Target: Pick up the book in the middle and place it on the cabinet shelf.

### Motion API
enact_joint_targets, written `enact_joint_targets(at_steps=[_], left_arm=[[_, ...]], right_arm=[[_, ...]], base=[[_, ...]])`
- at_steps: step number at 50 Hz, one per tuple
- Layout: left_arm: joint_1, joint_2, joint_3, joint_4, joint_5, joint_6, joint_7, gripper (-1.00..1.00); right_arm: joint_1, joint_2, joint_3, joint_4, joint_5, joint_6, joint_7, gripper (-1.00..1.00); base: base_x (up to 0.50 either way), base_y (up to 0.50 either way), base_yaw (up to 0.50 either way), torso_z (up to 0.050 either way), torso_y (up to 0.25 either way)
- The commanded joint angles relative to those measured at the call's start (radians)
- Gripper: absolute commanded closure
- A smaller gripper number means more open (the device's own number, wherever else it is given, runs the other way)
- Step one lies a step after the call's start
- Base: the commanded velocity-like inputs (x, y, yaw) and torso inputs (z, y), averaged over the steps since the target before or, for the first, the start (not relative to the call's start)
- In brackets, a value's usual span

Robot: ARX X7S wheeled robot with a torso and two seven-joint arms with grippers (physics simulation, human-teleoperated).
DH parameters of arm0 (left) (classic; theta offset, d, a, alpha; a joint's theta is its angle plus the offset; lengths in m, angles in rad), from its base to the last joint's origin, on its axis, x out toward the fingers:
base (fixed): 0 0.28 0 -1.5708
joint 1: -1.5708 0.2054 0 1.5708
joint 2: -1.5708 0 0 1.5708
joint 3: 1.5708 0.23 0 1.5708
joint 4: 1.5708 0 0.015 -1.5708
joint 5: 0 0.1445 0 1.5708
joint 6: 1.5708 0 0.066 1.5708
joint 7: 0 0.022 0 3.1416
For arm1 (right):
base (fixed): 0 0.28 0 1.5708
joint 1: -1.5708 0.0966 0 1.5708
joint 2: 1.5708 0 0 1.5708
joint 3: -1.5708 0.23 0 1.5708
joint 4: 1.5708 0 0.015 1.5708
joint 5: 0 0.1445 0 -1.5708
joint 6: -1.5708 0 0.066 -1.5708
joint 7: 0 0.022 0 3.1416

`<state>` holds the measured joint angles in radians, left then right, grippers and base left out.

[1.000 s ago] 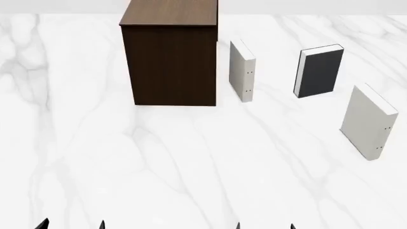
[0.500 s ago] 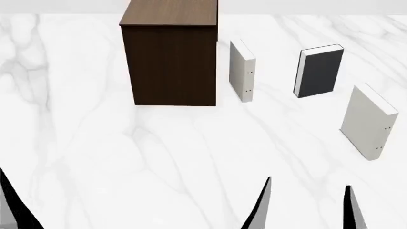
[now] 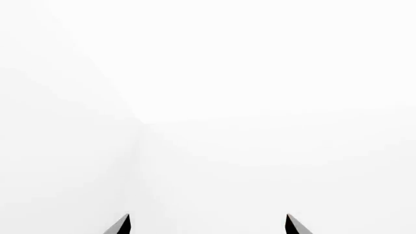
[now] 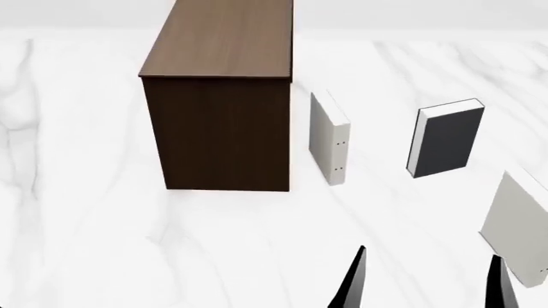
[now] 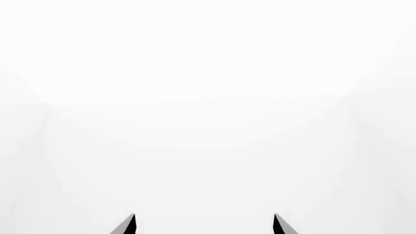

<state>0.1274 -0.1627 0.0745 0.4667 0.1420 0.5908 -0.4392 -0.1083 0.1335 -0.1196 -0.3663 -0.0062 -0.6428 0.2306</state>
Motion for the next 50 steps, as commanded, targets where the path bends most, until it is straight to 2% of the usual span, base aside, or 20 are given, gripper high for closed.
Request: enact_joint_targets(at_steps=[1,50], left_arm=[[0.004,0.008,-0.013,0.01,0.022,0.008,0.011,-1.0],[0.016,-0.032,0.035,-0.002,0.031,0.011,-0.019,-1.0]], right_arm=[[-0.003,-0.003,0.006,-0.01,-0.037,-0.007,-0.011,-1.0],[-0.002,0.046,-0.063,0.017,-0.035,0.027,0.006,-1.0]], base=[[0.5,0.0,0.0,0.0,0.0],[0.48,0.0,0.0,0.0,0.001]])
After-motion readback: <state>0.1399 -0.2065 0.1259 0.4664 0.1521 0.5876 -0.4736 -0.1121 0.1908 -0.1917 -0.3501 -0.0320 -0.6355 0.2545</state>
